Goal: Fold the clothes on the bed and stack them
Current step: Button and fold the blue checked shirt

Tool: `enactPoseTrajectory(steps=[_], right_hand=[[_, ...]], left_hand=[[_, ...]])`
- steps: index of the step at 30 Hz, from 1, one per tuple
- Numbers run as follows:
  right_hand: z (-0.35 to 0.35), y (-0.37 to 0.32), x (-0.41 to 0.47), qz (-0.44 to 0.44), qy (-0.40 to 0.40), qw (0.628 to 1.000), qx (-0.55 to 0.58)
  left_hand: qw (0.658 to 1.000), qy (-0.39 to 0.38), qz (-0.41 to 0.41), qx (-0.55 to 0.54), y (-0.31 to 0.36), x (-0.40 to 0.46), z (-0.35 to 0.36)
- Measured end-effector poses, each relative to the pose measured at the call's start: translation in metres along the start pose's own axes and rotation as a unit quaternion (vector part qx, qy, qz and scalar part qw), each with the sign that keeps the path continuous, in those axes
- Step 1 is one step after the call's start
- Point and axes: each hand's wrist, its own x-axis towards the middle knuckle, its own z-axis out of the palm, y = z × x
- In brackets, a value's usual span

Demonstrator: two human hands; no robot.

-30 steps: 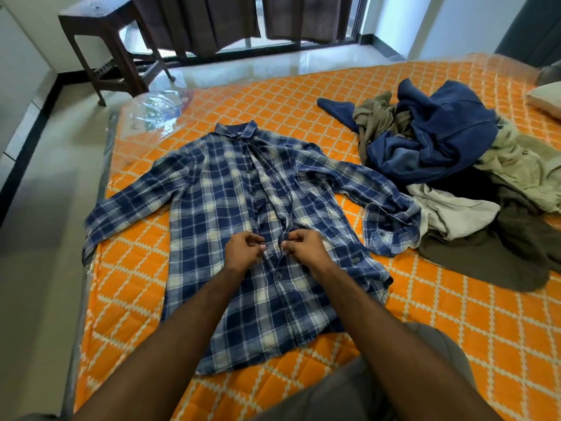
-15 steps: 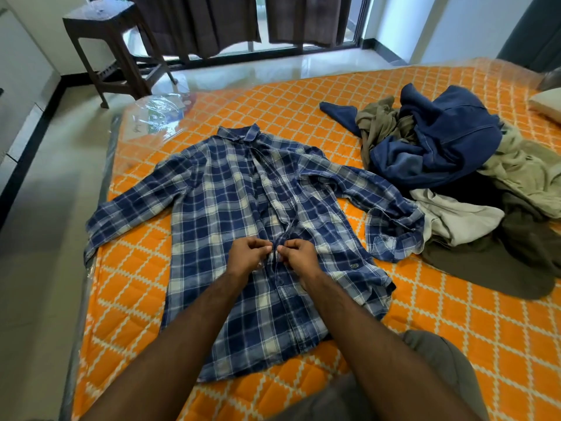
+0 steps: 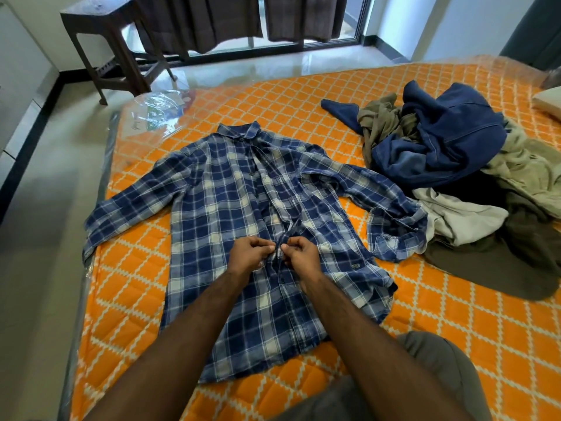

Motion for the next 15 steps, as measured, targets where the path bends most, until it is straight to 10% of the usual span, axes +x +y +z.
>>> enactPoseTrajectory(steps=[15], right_hand=[[0.0007, 0.0018, -0.0013, -0.005, -0.018, 0.999, -0.049]], left_hand=[[0.999, 0.027, 0.021, -0.023, -0.0085, 0.0019, 0.0027]])
